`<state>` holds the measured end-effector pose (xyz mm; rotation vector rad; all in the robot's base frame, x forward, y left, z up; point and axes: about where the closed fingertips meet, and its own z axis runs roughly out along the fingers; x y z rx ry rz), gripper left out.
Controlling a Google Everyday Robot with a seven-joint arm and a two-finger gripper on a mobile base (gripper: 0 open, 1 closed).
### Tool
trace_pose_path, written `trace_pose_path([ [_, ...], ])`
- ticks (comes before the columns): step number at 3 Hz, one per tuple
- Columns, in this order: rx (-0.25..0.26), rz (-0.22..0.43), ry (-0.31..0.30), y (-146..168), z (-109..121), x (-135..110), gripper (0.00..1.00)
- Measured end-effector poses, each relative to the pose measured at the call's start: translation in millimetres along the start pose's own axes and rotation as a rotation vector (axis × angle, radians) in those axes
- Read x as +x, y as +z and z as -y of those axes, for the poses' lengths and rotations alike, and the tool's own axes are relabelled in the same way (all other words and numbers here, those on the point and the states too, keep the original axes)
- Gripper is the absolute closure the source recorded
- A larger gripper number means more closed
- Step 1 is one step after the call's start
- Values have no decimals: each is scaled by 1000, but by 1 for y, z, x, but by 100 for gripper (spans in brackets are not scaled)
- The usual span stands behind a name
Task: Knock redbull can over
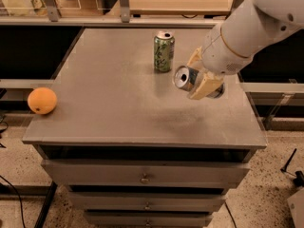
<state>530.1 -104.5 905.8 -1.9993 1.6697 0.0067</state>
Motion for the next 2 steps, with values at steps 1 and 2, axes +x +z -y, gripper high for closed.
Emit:
trace_pose_path([
  [1, -48, -103, -46, -10, -2, 11, 100],
  [2, -85, -225, -70, -12, -11, 32, 100],
])
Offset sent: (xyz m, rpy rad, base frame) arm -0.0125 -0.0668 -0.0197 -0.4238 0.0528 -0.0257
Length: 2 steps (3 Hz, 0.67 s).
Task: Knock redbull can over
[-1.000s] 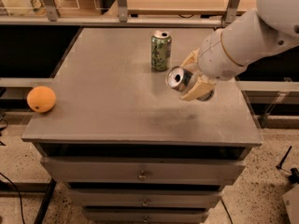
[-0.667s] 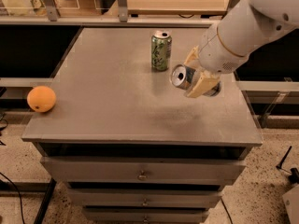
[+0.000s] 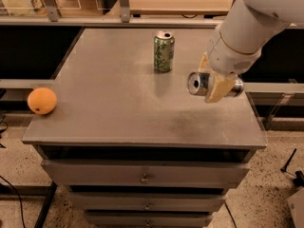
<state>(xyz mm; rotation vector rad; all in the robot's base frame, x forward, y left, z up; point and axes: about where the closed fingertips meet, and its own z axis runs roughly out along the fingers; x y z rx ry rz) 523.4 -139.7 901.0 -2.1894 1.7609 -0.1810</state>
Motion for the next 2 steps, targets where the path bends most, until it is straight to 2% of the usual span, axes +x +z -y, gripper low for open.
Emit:
trace_pose_path([
  [1, -26, -85, -14, 11, -14, 16, 100],
  [2, -59, -120, -15, 29, -27, 24, 82],
])
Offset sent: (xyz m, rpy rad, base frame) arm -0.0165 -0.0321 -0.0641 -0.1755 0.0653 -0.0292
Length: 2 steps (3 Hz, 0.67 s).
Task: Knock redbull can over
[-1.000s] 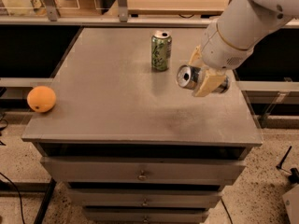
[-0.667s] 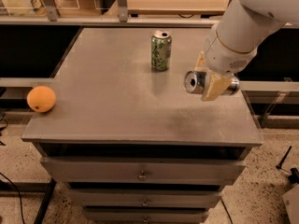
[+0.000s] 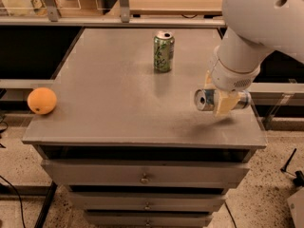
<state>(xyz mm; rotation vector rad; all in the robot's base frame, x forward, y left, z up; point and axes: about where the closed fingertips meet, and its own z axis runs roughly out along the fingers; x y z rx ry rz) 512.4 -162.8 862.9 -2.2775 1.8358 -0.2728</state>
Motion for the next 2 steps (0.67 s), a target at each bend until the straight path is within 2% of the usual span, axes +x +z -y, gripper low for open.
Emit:
trace_pose_path([
  [1, -56, 12, 13, 19, -13, -3, 59],
  [2, -55, 11, 12, 19, -13, -3, 36],
])
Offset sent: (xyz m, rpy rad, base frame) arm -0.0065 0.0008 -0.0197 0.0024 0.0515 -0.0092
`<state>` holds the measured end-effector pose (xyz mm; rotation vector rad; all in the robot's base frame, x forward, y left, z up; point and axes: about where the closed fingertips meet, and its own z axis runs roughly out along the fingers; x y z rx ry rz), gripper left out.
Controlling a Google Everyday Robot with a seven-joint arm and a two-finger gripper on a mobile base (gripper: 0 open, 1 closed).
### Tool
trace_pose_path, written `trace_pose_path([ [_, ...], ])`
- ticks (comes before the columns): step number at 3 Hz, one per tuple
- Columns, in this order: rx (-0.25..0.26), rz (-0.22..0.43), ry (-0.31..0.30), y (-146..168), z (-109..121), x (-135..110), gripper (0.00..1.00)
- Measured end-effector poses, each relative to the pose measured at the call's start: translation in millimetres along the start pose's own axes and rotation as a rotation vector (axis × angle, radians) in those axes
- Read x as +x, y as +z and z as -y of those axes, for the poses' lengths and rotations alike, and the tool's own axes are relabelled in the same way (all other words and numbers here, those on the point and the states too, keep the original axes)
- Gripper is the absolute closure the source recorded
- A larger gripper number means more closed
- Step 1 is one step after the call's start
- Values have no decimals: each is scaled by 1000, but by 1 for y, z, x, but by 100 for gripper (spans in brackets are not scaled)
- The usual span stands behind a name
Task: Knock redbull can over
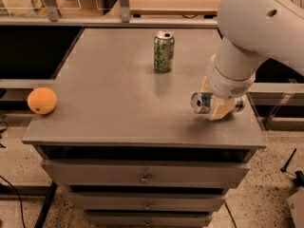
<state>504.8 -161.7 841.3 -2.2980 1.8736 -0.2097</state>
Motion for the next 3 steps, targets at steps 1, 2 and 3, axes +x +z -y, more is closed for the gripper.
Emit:
trace_pose_path([
  [1, 0, -1, -1, 0, 0, 0, 13],
  [2, 0, -1, -1, 0, -1, 0, 0],
  [3, 0, -1, -1, 0, -1, 0, 0],
])
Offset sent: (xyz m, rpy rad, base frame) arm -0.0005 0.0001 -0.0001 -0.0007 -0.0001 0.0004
